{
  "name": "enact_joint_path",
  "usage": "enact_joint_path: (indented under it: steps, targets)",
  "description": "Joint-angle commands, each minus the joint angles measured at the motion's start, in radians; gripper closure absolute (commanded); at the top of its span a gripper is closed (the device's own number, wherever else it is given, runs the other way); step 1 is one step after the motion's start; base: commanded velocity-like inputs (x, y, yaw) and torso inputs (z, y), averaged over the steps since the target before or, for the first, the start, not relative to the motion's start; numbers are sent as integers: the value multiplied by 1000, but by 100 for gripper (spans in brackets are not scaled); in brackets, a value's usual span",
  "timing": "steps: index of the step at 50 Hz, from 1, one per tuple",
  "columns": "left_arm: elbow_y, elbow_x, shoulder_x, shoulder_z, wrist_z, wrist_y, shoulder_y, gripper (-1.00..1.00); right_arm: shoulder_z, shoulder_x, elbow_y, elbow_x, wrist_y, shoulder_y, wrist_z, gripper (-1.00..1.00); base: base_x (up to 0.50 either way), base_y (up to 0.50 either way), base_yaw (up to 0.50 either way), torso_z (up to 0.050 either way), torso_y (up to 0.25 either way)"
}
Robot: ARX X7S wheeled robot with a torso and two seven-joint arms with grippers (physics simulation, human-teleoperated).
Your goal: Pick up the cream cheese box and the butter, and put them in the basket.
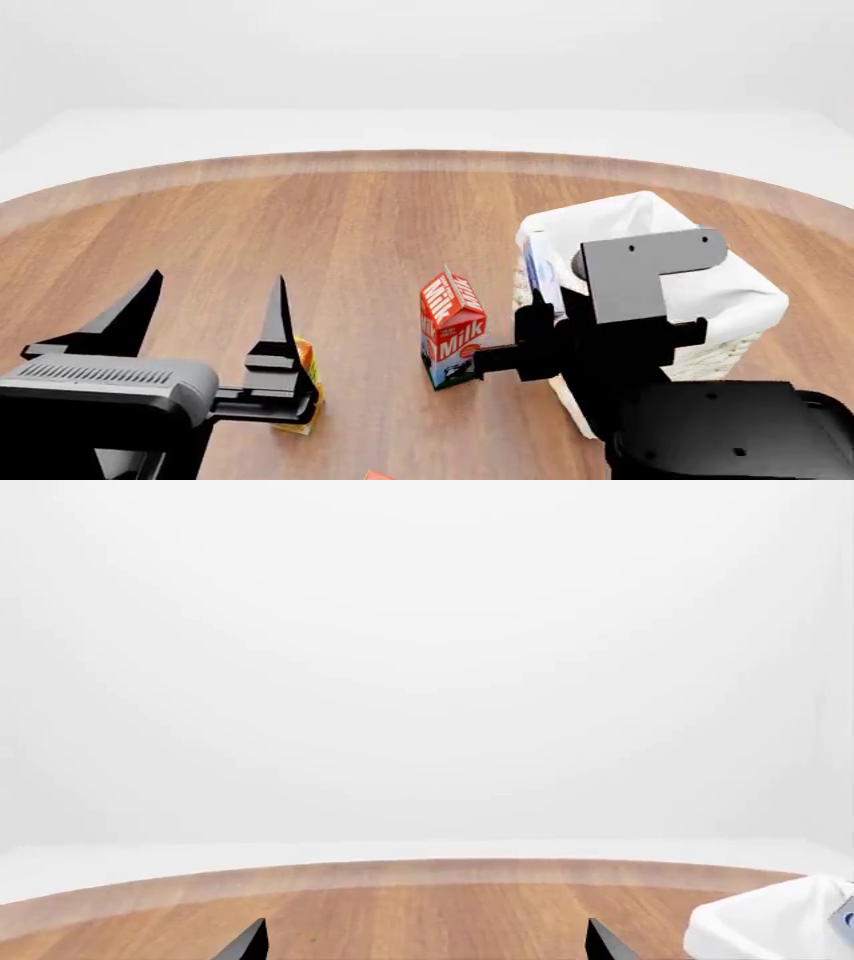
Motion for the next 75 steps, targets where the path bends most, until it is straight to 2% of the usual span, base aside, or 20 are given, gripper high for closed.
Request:
enact_joint_path:
  steps: [1,12,21,34,40,75]
  targets:
    - [-1,0,-3,6,-2,5,-1,-100,-13,60,48,116,-22,108,110,100,0,0,0,0,0]
    - [-1,-17,-8,4,-11,2,-17,-100,-32,110,114,134,-48,202,124,100,0,0,0,0,1]
    - [4,-24,-11,9,-21,-3,-24,-100,-19,153,161,72,-64,229,68,100,0,0,0,0,0]
    - [-6,6,-18,14,-10,26,5,-100,-67,208,301,-167,-118,249,-142,100,0,0,0,0,1]
    - [-15,-33,-32,-12,-14,38,-7,-100,-93,226,402,-234,-145,291,-212,100,0,0,0,0,0]
    - [-14,-20,-27,16,-23,33,-18,-100,-146,255,641,-162,-71,400,-268,100,0,0,0,0,1]
